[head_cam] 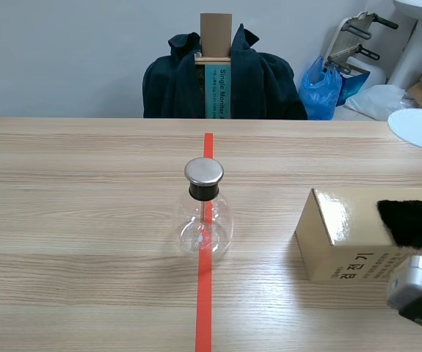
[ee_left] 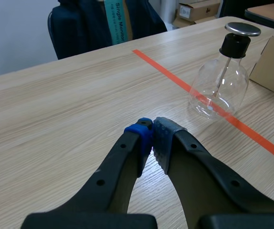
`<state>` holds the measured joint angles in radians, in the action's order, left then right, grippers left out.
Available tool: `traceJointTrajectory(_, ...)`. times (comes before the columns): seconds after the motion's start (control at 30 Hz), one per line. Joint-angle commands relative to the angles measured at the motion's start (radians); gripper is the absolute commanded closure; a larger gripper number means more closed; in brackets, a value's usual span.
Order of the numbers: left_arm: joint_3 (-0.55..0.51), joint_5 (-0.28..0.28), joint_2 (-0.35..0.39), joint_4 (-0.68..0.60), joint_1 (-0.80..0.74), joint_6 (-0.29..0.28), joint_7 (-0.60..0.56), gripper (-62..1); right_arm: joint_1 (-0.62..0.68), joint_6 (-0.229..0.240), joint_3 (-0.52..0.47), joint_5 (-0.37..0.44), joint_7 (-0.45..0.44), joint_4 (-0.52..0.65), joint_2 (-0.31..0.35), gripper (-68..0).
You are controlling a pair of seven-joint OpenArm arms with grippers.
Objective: Do the electroscope experiment.
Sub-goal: 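Move the plate toward and away from the electroscope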
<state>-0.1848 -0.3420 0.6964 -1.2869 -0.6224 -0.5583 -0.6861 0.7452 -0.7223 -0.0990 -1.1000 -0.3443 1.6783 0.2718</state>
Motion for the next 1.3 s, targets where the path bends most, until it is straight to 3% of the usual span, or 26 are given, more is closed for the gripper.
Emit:
traceJointTrajectory(0.0,-0.021,-0.008,-0.011,-0.013,-0.002,-0.029,-0.029,-4.1,-0.011,-0.061,-0.014,0.016,-0.021,-0.01,0.002,-0.7)
traceJointTrajectory(0.17,-0.051,-0.003,-0.02,-0.013,-0.018,-0.066,-0.037,-4.1,-0.014,-0.061,-0.014,0.052,-0.065,-0.071,0.002,-0.7)
traceJointTrajectory(0.73,-0.052,0.017,-0.048,-0.013,-0.018,-0.067,-0.037,-4.1,-0.145,-0.061,-0.027,0.189,-0.189,-0.35,0.002,-0.7)
traceJointTrajectory(1.27,-0.053,0.017,-0.048,-0.013,-0.026,-0.066,-0.058,-4.1,-0.159,-0.061,-0.027,0.192,-0.269,-0.479,0.0,-0.7)
